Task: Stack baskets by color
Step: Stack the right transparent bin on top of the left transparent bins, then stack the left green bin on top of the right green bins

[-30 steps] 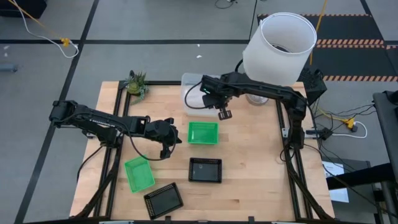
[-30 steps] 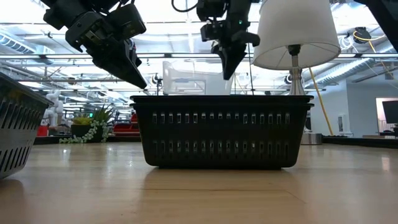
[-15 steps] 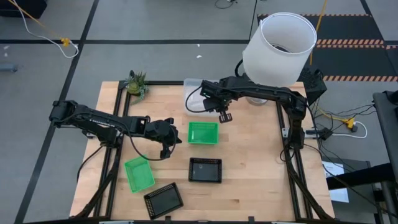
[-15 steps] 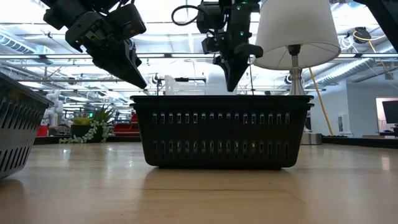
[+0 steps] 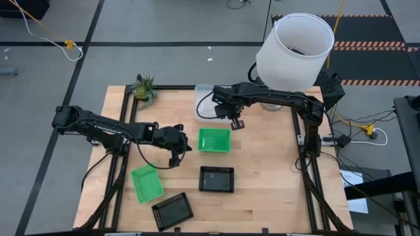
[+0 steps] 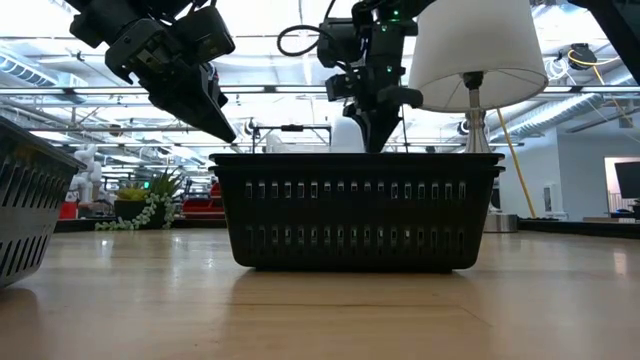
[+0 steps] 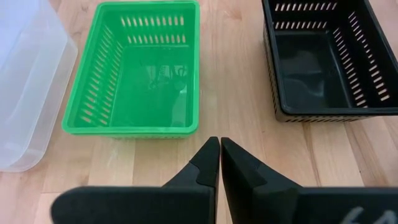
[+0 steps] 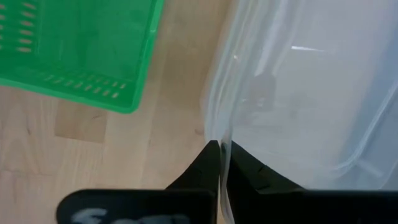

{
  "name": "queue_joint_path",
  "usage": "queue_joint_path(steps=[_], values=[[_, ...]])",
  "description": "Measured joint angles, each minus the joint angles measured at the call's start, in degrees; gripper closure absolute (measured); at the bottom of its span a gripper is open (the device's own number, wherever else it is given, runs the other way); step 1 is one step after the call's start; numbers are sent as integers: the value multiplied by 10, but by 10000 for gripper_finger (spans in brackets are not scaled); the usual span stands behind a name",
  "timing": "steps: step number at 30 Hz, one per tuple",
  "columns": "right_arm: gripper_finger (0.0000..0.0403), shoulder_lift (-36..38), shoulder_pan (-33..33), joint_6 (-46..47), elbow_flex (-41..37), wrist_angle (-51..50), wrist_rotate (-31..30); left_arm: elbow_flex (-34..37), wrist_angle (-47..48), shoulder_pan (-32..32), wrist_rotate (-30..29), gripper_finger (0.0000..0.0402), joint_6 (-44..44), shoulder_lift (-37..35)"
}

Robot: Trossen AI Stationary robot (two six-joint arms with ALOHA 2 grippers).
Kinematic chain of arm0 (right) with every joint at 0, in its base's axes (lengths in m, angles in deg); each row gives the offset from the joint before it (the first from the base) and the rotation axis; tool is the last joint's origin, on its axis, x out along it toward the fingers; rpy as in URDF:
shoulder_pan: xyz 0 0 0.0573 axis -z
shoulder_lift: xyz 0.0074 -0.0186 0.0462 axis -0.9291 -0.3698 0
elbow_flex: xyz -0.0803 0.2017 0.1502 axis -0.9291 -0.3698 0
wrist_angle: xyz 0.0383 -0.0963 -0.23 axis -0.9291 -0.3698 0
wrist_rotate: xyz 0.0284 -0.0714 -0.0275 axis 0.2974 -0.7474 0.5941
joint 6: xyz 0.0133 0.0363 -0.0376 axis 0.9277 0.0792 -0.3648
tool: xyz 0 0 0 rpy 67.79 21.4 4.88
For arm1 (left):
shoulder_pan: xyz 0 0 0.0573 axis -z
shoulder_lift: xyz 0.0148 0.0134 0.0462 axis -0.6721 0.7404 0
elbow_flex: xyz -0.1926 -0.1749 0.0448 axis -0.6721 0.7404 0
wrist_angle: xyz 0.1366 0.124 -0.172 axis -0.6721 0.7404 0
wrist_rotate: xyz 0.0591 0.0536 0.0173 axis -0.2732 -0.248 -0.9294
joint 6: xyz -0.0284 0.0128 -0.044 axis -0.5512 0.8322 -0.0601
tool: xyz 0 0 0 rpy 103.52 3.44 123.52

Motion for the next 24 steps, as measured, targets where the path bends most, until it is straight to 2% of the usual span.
queue_joint_path(steps=[5,12,18,24], values=[[375,0,0,-10,-3,14,-2,0,0,0,0,382,0,0],[294,4,-6,-4,-3,26,-39,0,1,0,0,382,2,0],[248,35,-47,64,-3,29,-78,0,11,2,0,382,1,0],[239,81,-113,174,-8,27,-78,0,15,13,0,382,-13,0]])
